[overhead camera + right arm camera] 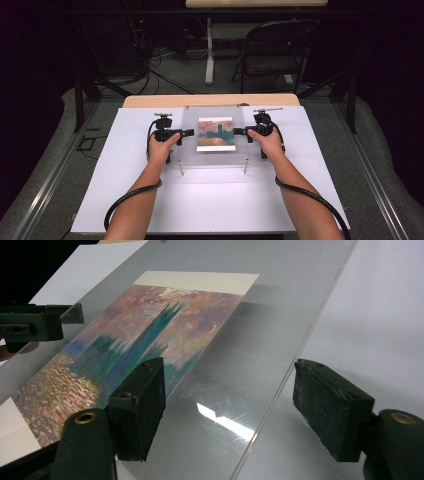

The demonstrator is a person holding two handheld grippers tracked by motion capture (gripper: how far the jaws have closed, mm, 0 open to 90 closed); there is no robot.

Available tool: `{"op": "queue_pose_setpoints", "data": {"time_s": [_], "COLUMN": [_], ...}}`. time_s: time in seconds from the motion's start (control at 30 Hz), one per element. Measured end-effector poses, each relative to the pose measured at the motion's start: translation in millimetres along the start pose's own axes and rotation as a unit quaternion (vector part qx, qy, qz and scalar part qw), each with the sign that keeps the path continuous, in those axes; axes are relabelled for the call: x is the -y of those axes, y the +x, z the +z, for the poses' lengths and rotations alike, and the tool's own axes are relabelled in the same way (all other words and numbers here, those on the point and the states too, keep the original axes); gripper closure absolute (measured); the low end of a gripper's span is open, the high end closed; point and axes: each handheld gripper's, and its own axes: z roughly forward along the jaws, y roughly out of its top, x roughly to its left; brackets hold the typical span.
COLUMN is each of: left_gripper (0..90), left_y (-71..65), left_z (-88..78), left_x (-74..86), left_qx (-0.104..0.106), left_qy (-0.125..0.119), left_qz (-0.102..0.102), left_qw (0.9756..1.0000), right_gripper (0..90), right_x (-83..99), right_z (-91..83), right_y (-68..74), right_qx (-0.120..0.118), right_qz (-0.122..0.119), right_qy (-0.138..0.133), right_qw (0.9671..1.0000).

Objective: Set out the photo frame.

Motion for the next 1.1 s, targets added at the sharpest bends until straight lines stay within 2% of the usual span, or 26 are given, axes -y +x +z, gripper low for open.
{"op": "queue_pose_setpoints", "data": {"time_s": [0.17,0.2,0.33,1.1], "left_gripper": [27.9,28.0,28.0,28.3], "left_y": [-0.3,-0.3,-0.6,-2.1], "left_z": [0.4,0.5,0.7,-1.0], "left_x": [-0.1,-0.2,-0.5,-2.4], "left_qx": [-0.002,-0.002,-0.003,-0.006], "left_qy": [0.0,0.0,-0.001,0.002], "left_qz": [-0.001,-0.001,-0.001,0.007], "left_qw": [1.0,1.0,1.0,1.0], "right_gripper": [28.4,28.3,28.0,28.3], "right_x": [0.5,0.8,-0.4,-3.3], "right_z": [1.3,2.2,3.0,1.8], "right_y": [-0.7,-0.5,0.6,4.2], "right_qx": [-0.011,-0.011,-0.009,0.003], "right_qz": [0.01,0.011,0.015,0.008], "right_qy": [0.006,0.0,0.005,0.01], "right_qw": [0.9999,0.9999,0.9998,0.9999]}}
